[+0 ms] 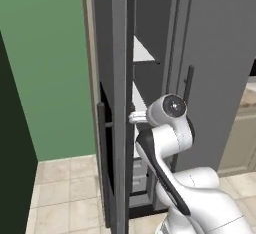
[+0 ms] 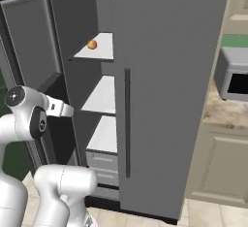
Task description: Take the fish, lemon, and mango from the freezer and place them in the bowl on the counter.
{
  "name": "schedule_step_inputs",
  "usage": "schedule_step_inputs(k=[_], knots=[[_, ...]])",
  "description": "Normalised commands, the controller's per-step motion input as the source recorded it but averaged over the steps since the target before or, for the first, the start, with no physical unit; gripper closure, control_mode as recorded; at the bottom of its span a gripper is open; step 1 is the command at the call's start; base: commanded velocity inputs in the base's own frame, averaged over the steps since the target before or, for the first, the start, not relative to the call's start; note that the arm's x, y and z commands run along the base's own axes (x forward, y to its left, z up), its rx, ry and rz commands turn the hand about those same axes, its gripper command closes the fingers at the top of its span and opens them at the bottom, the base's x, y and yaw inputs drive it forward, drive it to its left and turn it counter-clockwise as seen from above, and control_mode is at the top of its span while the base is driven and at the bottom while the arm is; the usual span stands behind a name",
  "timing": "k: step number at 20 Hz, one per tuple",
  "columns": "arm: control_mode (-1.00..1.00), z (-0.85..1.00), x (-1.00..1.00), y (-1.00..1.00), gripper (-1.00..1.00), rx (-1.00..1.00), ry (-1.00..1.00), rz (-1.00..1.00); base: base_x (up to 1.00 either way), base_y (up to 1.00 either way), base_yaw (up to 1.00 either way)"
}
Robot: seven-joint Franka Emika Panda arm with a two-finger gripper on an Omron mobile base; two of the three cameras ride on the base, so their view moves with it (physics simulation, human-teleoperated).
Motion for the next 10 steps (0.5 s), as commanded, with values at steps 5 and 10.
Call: schedule_step_inputs(k=[5,10], knots=[[1.0,0.0,0.0,0.0,-1.0,0.0,0.0,0.0,-0.63,-0.77,0.0],[1.0,0.0,0.0,0.0,-1.0,0.0,0.0,0.0,-0.24,-0.03,0.0]])
